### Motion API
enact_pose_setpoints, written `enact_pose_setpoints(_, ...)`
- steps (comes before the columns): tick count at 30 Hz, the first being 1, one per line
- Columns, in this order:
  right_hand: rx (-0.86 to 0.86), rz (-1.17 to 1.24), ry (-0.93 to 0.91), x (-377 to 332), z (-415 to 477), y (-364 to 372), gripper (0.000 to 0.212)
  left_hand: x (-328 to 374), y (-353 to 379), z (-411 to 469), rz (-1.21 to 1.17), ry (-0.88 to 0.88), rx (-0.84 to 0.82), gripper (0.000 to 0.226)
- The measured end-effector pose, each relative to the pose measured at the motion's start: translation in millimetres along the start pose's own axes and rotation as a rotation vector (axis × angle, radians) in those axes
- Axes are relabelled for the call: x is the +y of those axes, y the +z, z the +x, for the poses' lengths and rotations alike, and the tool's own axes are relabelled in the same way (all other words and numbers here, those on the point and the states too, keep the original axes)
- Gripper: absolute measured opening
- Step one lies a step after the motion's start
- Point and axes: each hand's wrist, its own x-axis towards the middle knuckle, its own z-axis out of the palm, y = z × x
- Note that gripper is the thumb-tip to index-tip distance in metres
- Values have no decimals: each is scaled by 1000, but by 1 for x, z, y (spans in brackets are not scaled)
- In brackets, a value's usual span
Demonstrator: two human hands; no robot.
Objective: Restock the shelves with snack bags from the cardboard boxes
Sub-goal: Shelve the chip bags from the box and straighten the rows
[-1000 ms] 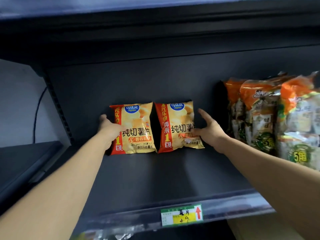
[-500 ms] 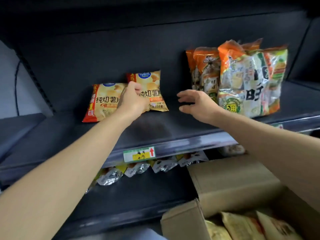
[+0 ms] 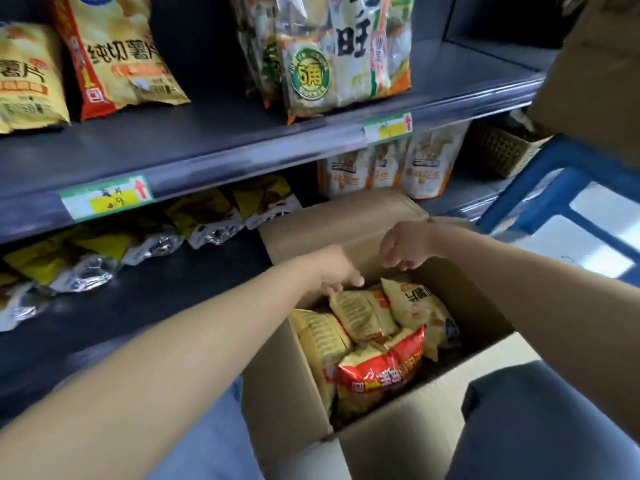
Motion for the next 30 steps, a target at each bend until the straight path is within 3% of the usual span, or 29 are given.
enact_pose_setpoints(5, -67, -212, 81, 49, 21, 42, 36, -23, 60, 25, 160, -174, -206, 56)
enact_pose_setpoints(9, -56, -319, 97, 77, 33, 48, 43, -31, 91, 35, 301, -193, -379, 79)
enact_pose_setpoints(14, -115, -346, 152, 86, 40, 52, 45, -31, 109, 38, 503, -101, -303, 85)
enact_pose_setpoints(18, -103, -357, 131, 94, 53, 55, 46, -30, 102, 47, 509, -118, -298, 67)
enact_pose_setpoints(26, -115, -349, 39, 91, 77, 59, 62, -23, 51, 54, 592, -85, -216, 60)
enact_pose_setpoints(30, -159, -416, -10, 89, 89, 66, 76, -27, 4, 50, 474, -173, -141, 55)
